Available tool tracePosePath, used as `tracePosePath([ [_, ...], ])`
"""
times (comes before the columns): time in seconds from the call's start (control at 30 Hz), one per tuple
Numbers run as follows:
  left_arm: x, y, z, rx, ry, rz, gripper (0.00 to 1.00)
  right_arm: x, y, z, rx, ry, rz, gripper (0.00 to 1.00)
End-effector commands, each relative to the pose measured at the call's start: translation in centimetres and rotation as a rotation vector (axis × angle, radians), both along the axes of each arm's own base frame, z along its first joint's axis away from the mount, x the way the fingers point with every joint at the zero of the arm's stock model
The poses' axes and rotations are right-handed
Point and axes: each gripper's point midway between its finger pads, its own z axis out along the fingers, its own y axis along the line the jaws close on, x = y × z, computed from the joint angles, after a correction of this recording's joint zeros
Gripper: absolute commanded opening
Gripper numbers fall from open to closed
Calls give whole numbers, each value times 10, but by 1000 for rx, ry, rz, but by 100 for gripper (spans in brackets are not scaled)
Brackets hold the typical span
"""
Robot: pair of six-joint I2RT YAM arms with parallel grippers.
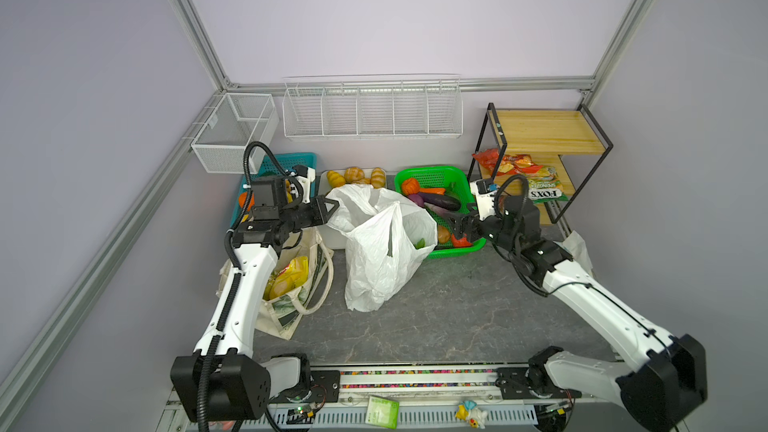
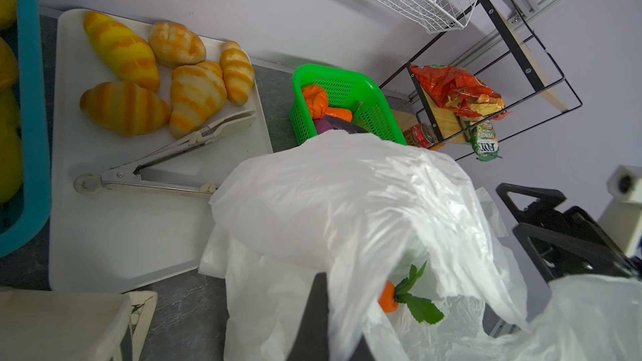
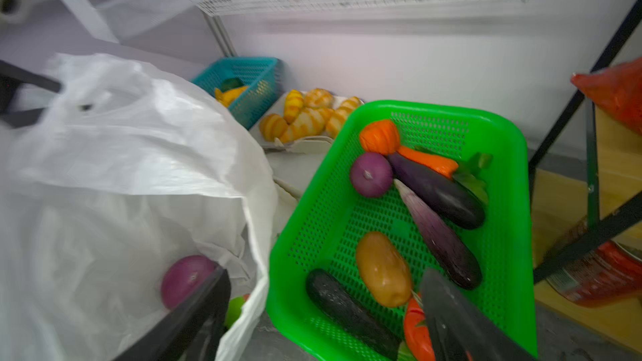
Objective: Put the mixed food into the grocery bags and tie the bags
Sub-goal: 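Move the right gripper to the yellow potato and grasp it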
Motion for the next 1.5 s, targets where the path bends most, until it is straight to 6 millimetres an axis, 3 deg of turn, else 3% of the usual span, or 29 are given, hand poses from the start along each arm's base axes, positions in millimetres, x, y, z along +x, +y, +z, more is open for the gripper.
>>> tracePosePath([
  [0.0, -3, 1, 4, 9, -15, 3, 0, 10, -7, -58, -207, 200, -12, 92],
  [0.17, -3, 1, 5, 10, -22, 3, 0, 38, 5, -108, -357, 307, 59, 95],
  [0.43, -3, 1, 5, 5, -19, 0, 0, 51, 18, -162, -554, 429, 172, 97],
  [0.97, -3, 0, 4, 5, -18, -2, 0, 79, 19, -214, -713, 519, 196, 86],
  [1.27, -4, 1, 5, 8, -22, -2, 0, 86, 30, -209, -632, 521, 223, 71],
  [1.37, -3, 1, 4, 8, -20, -1, 0, 86, 31, -189, -602, 495, 212, 61],
  [1.47, -3, 1, 4, 7, -18, -1, 0, 87, 33, -150, -512, 421, 193, 54],
])
